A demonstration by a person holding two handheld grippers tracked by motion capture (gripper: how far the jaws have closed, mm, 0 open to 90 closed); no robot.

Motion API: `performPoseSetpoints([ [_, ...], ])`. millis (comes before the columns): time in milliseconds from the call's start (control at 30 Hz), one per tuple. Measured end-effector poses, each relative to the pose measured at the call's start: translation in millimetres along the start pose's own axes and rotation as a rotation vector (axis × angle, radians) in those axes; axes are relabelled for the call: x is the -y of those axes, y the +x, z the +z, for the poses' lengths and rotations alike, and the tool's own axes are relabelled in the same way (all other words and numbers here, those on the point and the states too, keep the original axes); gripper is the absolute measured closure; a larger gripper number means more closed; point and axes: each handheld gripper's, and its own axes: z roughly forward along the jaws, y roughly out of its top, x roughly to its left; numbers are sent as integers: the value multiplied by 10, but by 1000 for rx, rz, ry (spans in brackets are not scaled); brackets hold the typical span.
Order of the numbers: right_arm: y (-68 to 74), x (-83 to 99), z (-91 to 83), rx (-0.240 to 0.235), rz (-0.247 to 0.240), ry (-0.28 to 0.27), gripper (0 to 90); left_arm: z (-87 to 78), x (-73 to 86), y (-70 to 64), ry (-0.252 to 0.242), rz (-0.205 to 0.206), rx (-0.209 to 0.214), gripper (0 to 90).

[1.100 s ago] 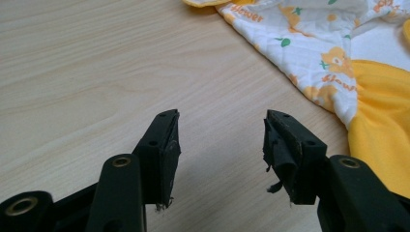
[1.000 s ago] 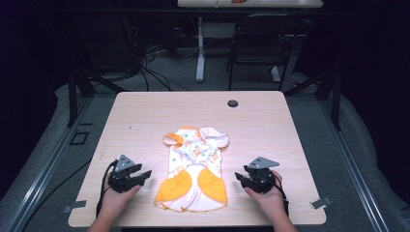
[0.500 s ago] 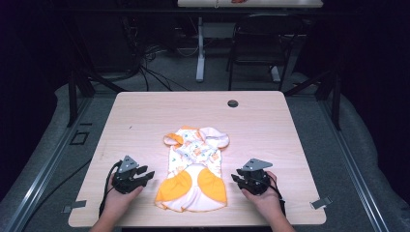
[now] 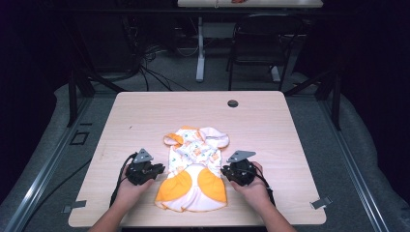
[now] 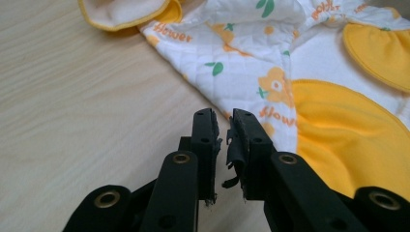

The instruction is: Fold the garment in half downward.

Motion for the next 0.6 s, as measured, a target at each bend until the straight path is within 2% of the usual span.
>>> performPoseSetpoints([
  [33,6,-78,74,-5,-3,0,823,74,-57,11,-10,-31,22,840],
  [67,7,-116,106,-12,-3,3,827,97,-81,12,-7,-32,25,843],
  [167,11,-192,161,-10,-20,17,839,166,-150,1,-6,-24,25,885],
  [233,3,-285,236,0,-31,27,861,258,-222,-16,11,-5,27,892],
  [333,-25,-349,295,-11,-14,28,897,324,-272,-38,15,9,25,896],
  [567,-62,-382,399,-6,-14,56,900,411,-258,-34,34,-1,29,897],
  [600,-66,-373,418,-6,-20,75,900,408,-257,-30,37,8,31,897],
])
